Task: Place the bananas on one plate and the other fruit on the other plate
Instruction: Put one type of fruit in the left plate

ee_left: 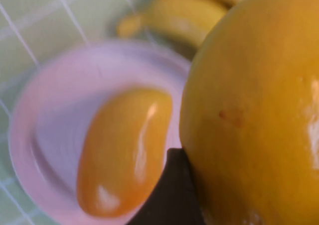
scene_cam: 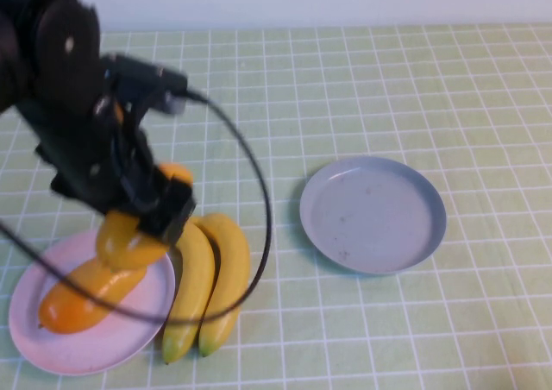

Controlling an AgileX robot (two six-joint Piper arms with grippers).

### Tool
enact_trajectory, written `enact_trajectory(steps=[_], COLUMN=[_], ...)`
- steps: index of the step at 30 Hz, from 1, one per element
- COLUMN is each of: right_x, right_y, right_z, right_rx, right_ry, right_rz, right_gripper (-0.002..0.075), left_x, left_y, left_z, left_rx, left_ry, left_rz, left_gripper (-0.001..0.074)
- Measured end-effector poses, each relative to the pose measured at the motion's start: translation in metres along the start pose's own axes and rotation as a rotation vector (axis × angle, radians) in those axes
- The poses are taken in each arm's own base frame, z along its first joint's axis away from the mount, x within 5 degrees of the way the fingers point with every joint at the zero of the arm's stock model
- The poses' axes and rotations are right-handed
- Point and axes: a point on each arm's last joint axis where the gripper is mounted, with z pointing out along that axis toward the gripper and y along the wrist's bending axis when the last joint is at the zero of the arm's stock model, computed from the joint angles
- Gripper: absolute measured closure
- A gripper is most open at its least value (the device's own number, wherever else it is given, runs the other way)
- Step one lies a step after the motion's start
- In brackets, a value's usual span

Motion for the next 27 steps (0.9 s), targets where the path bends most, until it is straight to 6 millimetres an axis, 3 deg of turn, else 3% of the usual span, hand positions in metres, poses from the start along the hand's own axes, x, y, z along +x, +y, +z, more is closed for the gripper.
enact_trajectory(steps=[5,9,18,27], right_x=[0.000,0.000,0.000,0.000], right_y=[0.000,0.000,0.000,0.000], right_z=[0.000,0.000,0.000,0.000], right_rx=[0.000,0.000,0.000,0.000], right_ry=[0.000,0.000,0.000,0.000], right_rz=[0.000,0.000,0.000,0.000], right_gripper=[0.0741,0.0742,0.0741,0.0741], left_x=[0.041,0.056,0.064,0.064], left_y=[-0.002,-0.001,0.001,0.010], left_z=[0.028,0.047,0.072,0.092], left_rx=[0.010,-0.016,-0.048,-0.044], left_ry=[0.143,0.198,0.132,0.177], left_rz=[0.066,0.113,0.219,0.191], left_gripper=[0.0167,0.0167,0.0167,0.0167])
